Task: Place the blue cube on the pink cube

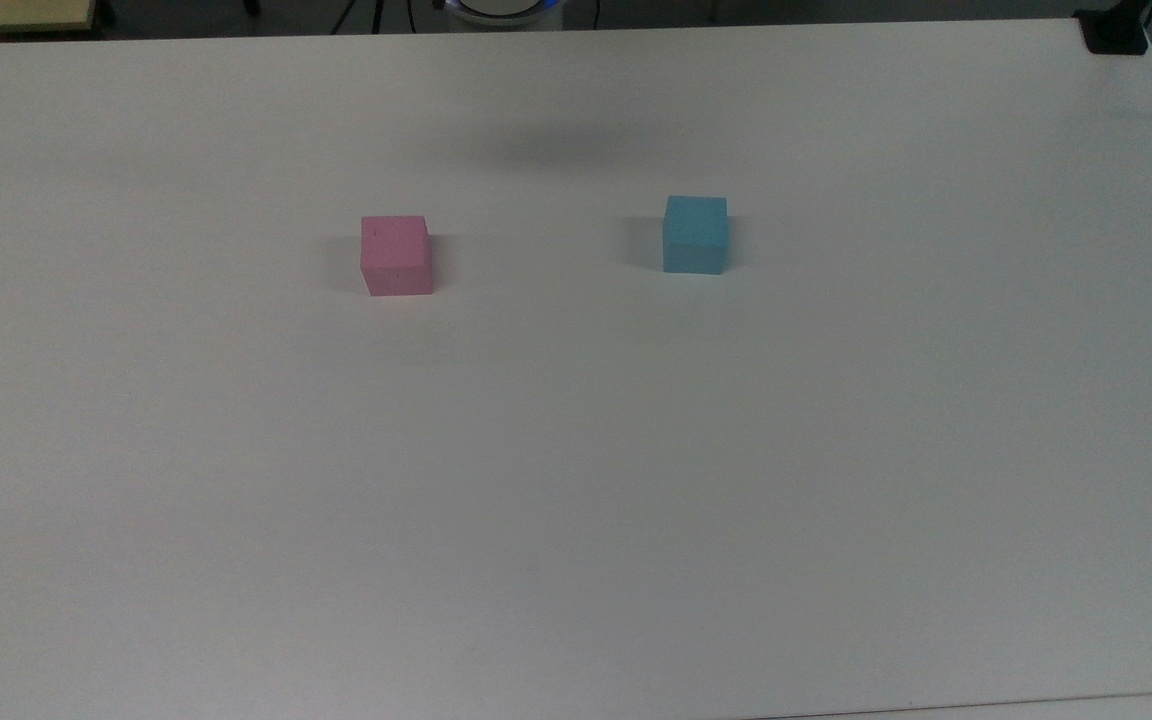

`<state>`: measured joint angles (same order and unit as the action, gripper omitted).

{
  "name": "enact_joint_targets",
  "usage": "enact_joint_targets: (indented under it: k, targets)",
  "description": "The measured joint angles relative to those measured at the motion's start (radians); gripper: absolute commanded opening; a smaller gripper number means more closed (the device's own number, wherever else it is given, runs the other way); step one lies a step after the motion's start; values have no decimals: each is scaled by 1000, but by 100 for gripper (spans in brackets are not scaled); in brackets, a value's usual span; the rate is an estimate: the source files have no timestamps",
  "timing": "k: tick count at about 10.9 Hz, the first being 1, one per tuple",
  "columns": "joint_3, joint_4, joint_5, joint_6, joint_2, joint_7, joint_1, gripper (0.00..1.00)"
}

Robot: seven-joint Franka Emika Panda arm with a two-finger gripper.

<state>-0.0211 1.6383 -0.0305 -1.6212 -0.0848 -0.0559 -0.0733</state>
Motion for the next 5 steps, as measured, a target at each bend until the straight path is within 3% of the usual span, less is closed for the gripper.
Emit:
enact_joint_targets:
  k: [5]
  targets:
    - [-3,2,0,2,0,0,23,100]
